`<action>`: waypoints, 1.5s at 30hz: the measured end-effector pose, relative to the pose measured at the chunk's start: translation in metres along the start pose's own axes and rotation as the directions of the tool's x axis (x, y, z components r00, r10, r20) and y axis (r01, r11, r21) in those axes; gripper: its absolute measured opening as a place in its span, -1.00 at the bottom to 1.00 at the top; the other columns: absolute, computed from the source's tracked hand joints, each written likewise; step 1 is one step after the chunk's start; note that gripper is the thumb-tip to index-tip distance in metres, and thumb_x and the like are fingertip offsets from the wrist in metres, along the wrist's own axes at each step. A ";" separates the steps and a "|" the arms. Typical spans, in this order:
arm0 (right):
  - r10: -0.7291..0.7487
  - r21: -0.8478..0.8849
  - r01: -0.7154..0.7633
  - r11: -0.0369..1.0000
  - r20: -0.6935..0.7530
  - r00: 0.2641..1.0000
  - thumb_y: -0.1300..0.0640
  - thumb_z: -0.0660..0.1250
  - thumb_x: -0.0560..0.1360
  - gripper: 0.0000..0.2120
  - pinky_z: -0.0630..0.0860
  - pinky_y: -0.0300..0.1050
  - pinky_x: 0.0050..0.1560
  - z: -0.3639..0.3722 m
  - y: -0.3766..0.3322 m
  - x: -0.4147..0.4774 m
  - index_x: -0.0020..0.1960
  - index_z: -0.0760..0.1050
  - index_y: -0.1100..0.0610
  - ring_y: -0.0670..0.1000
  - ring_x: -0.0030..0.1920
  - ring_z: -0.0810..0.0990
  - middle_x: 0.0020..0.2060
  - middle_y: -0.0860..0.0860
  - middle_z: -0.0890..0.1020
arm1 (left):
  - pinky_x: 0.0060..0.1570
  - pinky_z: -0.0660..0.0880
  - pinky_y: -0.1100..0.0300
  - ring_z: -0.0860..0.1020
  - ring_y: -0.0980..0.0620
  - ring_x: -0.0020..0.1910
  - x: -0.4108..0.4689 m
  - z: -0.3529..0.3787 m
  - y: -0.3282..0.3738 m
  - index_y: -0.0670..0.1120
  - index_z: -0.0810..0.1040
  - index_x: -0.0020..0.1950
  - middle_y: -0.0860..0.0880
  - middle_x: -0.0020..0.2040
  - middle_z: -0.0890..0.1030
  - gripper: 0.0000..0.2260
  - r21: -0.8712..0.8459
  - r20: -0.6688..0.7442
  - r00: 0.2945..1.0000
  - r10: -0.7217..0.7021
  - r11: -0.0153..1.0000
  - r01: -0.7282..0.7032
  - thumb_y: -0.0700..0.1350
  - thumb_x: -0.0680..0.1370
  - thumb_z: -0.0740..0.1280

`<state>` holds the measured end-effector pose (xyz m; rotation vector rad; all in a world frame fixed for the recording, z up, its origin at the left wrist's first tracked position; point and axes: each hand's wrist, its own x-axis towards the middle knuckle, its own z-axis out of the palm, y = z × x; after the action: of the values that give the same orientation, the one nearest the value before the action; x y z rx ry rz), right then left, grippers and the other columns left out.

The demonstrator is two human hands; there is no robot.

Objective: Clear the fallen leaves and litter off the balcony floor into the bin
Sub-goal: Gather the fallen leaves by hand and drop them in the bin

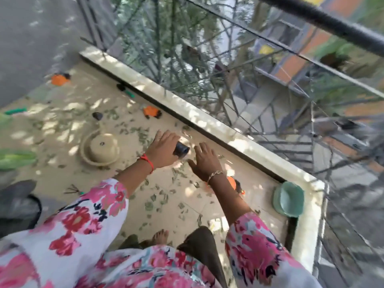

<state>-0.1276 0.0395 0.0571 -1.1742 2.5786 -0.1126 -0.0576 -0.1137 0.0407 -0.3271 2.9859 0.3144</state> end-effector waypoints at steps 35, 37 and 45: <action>-0.641 -0.097 0.705 0.702 0.344 0.686 -0.07 0.06 0.60 -0.44 -0.03 0.00 0.46 -0.057 -0.155 0.446 0.50 0.02 0.16 0.09 0.52 -0.09 0.52 0.11 -0.04 | 0.46 -0.25 0.03 -0.13 -0.01 0.54 0.127 -0.051 -0.299 -0.13 0.03 0.53 -0.08 0.56 -0.03 -0.37 -0.243 0.017 0.560 -0.829 0.540 0.806 0.12 0.58 0.17; -0.626 -0.089 0.699 0.709 0.376 0.683 -0.08 0.06 0.60 -0.42 -0.03 0.03 0.46 -0.053 -0.185 0.474 0.51 -0.01 0.14 0.09 0.52 -0.09 0.52 0.10 -0.05 | 0.46 -0.25 0.03 -0.13 -0.02 0.54 0.128 -0.056 -0.337 -0.12 0.00 0.53 -0.08 0.56 -0.05 -0.36 -0.267 0.039 0.532 -0.846 0.505 0.821 0.13 0.58 0.15; -0.643 -0.049 0.708 0.704 0.378 0.666 -0.06 0.11 0.59 -0.42 0.04 0.03 0.45 -0.056 -0.307 0.575 0.50 0.04 0.17 0.11 0.51 -0.01 0.51 0.13 0.05 | 0.46 -0.14 0.03 0.00 -0.06 0.53 0.116 -0.081 -0.475 -0.09 0.09 0.51 -0.08 0.53 0.12 -0.38 -0.310 0.064 0.461 -0.885 0.422 0.852 0.14 0.55 0.20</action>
<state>-0.2777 -0.5964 0.0314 -1.9951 1.7588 0.1733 -0.0704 -0.6079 0.0122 -1.8911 2.3433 0.6113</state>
